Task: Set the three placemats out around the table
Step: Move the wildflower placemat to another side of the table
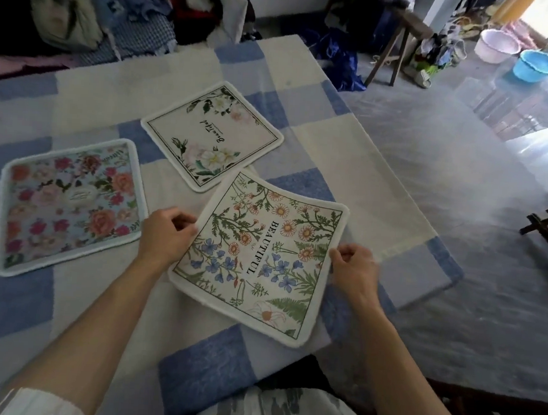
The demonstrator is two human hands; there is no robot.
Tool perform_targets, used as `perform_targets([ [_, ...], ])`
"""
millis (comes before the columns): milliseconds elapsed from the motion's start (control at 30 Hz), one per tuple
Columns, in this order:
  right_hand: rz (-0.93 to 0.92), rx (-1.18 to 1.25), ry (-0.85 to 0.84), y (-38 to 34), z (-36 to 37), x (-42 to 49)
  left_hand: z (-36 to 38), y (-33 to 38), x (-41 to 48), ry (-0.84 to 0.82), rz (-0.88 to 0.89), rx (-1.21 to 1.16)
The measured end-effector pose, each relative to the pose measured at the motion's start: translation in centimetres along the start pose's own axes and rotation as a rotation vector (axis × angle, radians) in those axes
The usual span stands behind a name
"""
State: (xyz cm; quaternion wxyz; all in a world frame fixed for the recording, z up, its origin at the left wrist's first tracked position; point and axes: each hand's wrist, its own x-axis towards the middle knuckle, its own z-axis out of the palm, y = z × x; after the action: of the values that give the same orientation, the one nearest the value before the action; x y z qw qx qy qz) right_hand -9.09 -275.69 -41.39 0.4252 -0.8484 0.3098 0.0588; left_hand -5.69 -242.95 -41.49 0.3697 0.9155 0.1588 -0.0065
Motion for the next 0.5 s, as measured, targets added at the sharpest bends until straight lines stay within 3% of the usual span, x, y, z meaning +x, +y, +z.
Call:
perform_targets([
  [267, -0.185, -0.108, -0.245, -1.2, -1.2, 4.3, 0.6, 2.2, -5.2, 0.203, -0.196, -0.049],
  [500, -0.328, -0.101, -0.29, -2.0, -1.1, 5.0, 0.3, 1.7, -10.5, 0.316, -0.33, -0.108],
])
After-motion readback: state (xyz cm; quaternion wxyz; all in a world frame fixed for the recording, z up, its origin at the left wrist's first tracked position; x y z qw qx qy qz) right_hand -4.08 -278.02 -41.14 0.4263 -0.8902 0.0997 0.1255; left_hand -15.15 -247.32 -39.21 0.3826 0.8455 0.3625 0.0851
